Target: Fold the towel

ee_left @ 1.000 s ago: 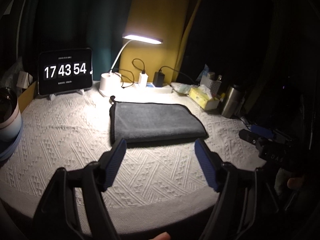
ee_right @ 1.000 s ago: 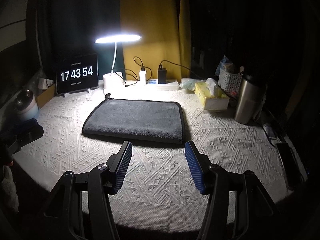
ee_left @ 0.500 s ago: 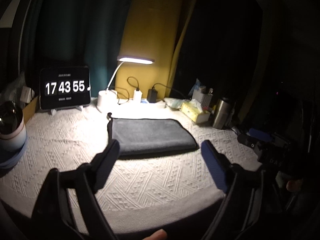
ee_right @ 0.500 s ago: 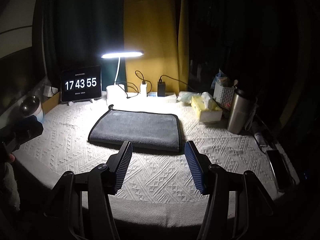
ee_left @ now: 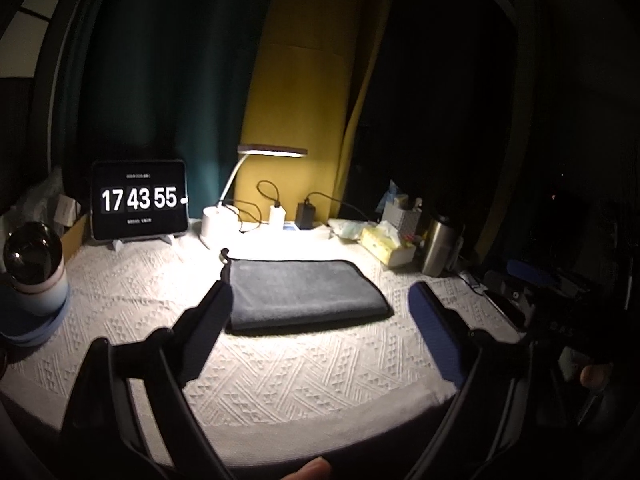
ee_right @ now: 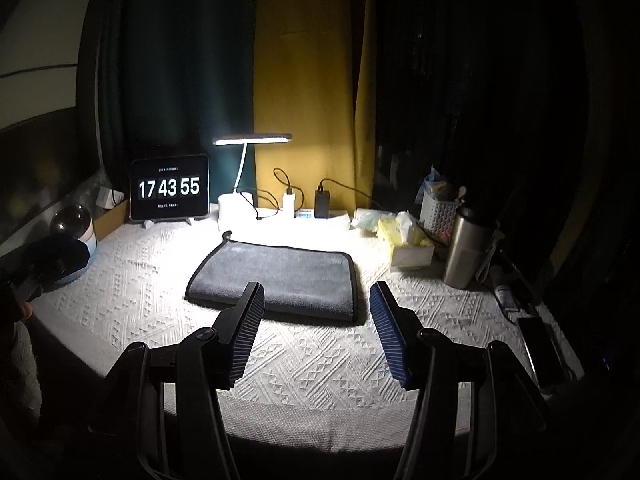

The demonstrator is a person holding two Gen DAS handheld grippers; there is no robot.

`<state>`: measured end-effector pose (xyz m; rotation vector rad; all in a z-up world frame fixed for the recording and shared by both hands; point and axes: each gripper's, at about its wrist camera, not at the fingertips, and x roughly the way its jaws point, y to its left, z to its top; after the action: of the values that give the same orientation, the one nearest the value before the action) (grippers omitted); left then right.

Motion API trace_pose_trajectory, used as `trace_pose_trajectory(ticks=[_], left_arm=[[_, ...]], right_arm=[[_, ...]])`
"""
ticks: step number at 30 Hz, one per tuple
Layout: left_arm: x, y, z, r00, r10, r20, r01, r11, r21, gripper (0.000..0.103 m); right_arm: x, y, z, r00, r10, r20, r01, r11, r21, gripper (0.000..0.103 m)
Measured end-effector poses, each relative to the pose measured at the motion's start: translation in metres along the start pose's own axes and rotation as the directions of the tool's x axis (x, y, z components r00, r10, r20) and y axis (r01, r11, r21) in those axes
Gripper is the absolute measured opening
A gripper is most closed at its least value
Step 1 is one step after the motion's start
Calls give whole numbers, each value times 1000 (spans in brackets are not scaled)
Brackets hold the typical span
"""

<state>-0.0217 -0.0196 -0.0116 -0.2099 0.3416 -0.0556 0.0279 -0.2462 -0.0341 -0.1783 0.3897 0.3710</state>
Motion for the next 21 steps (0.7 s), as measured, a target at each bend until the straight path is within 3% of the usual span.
trace_pose_trajectory(ticks=[9, 21], left_arm=[[-18, -6, 11, 999, -20, 48, 19, 1000, 20, 90], [-31, -16, 19, 994, 30, 106, -37, 997, 63, 91]], right_arm=[[-22, -2, 8, 998, 6, 63, -6, 1000, 7, 58], [-36, -7, 12, 994, 6, 109, -7, 1000, 10, 58]])
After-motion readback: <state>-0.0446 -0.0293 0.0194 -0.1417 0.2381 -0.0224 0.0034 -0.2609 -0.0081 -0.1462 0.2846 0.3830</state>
